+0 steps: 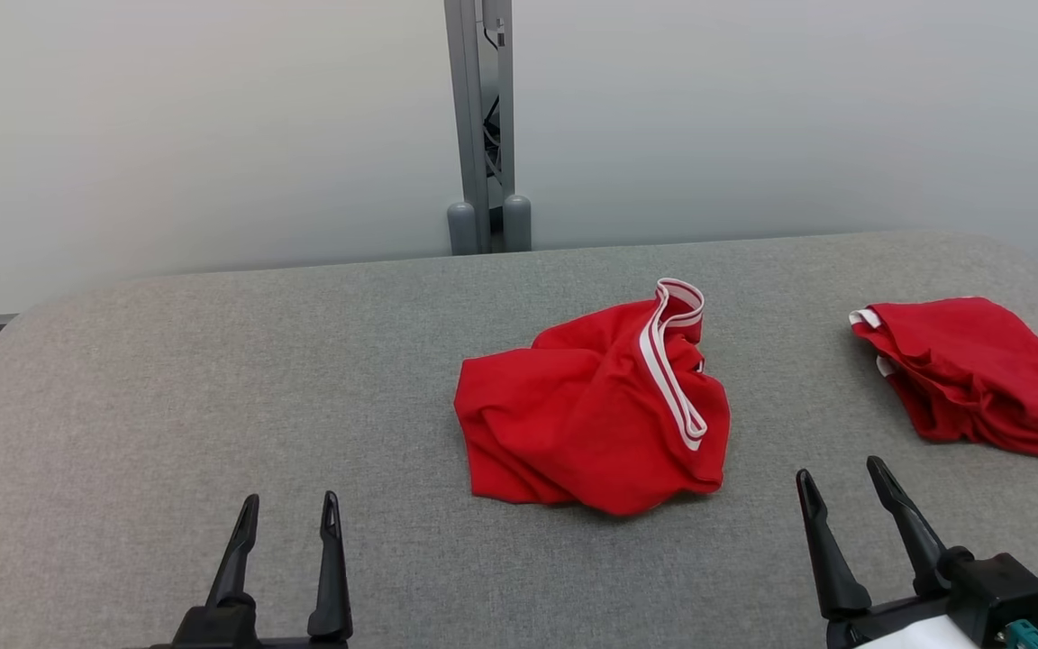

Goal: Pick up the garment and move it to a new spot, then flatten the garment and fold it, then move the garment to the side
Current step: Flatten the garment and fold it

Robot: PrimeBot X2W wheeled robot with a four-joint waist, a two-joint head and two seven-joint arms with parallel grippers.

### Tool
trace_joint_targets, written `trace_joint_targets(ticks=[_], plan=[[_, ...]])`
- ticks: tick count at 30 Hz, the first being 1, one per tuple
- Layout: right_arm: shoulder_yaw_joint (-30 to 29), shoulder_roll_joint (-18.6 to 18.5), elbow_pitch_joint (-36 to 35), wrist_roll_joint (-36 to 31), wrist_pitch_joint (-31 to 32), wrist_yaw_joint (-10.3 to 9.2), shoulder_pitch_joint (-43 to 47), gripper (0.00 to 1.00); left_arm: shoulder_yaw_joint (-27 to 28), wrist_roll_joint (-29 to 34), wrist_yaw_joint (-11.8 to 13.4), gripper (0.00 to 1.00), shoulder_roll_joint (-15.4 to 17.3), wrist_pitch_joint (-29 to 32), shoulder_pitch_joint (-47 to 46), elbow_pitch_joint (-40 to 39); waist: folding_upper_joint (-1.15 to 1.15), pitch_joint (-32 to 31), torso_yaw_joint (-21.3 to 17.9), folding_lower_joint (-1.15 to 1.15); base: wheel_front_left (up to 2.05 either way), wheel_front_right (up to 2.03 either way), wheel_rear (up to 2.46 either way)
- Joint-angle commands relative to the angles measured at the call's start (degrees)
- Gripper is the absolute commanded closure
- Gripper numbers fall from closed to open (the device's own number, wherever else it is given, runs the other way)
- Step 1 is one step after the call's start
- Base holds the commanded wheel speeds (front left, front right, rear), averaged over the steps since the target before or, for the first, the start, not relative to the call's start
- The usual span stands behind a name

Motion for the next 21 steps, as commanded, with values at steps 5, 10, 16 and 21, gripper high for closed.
trace_joint_targets(ticks=[5,10,16,21], plan=[[-0.09,-0.25,-0.12,0.03,-0.05,-0.02,0.06,0.0,-0.29,0.45,0.13,0.0,0.18,-0.2,-0.74,0.27,0.0,0.1,-0.34,0.0,0.0,0.0,0.0],[-0.15,-0.25,-0.1,0.15,-0.05,-0.02,-0.13,0.0,-0.53,0.63,0.37,0.0,0.18,-0.2,-0.59,0.37,0.0,0.1,-0.84,0.0,0.0,0.0,0.0],[-0.08,-0.25,-0.12,0.47,-0.04,-0.02,-0.52,0.0,-1.07,0.62,-0.31,0.0,0.17,-0.2,-1.35,0.63,0.0,0.35,-1.71,0.0,0.0,0.0,0.0],[0.15,-0.25,-0.35,0.54,-0.04,-0.02,-1.32,0.0,-3.61,1.03,-2.09,0.0,0.16,-0.2,-3.5,1.78,0.0,1.39,-3.74,0.0,0.0,0.0,0.0]])
